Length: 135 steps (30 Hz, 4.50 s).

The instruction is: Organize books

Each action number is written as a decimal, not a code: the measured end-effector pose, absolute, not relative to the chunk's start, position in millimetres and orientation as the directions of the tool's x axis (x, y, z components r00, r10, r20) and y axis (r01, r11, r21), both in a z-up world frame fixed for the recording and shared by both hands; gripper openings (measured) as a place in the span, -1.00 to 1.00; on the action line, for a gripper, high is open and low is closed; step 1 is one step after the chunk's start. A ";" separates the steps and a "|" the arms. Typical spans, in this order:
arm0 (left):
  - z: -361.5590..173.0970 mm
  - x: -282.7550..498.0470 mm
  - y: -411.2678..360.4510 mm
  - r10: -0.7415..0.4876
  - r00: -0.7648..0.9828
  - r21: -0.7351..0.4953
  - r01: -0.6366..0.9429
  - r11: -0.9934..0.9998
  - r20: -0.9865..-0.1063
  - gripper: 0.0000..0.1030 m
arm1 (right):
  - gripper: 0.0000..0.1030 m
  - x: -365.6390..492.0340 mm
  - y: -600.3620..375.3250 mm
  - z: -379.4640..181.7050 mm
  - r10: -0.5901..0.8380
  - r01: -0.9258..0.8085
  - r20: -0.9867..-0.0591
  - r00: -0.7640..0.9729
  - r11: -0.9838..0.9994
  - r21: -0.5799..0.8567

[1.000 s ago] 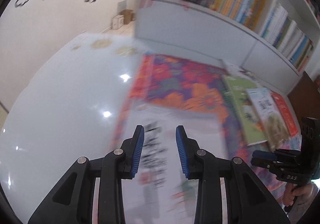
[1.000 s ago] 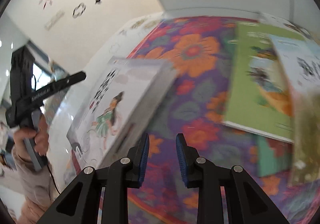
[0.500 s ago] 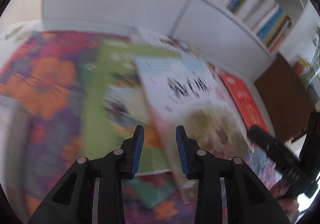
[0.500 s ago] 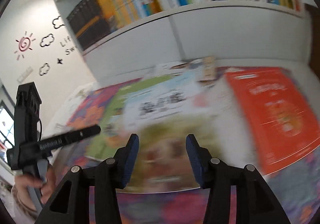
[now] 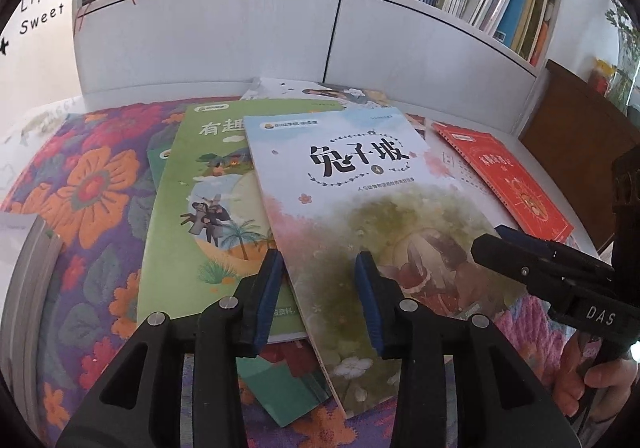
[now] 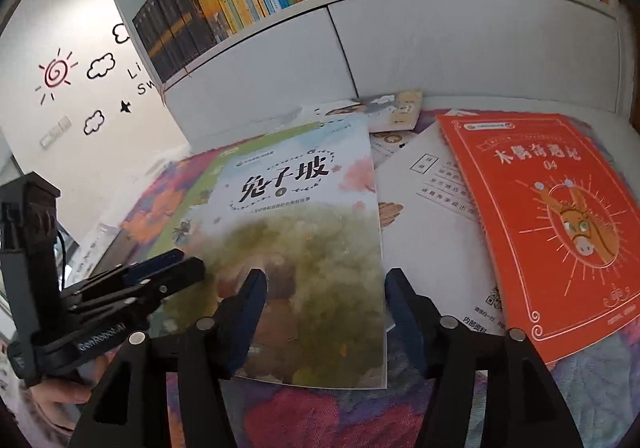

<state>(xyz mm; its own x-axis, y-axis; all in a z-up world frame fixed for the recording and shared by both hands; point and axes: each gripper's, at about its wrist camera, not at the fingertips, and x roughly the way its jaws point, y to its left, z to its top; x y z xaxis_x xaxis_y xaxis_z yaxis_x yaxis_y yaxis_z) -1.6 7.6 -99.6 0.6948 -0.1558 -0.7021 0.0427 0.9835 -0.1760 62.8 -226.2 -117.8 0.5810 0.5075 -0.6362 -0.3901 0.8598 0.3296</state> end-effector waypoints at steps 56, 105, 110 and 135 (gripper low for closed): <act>-105.9 -132.0 85.1 -0.453 0.424 -0.473 0.064 0.879 -0.784 -0.42 | 0.14 -51.0 -192.1 -140.5 0.673 -0.484 -0.720 0.168 0.693 0.534; -107.0 -102.9 96.8 -0.505 0.405 -0.553 -0.002 0.833 -0.762 -0.48 | -0.74 -44.7 -191.9 -139.6 0.788 -0.372 -0.599 0.142 0.603 0.706; -100.7 -100.8 92.6 -0.502 0.387 -0.539 0.016 0.842 -0.773 -0.48 | -0.74 -58.5 -180.0 -126.2 0.750 -0.428 -0.642 0.158 0.638 0.640; 23.3 -108.7 205.3 -0.441 0.543 -0.490 0.062 0.869 -0.714 -0.48 | -0.73 -56.6 -63.9 -21.4 0.718 -0.615 -0.666 0.201 0.622 0.485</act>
<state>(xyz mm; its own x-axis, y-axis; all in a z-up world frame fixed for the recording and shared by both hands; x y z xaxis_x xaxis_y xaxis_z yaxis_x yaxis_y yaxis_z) -108.7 205.3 23.3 0.5429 -0.4414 -0.7144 0.0620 0.8695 -0.4901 -56.6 -63.9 -21.4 0.2008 0.7183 -0.6661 -0.6148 0.6218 0.4852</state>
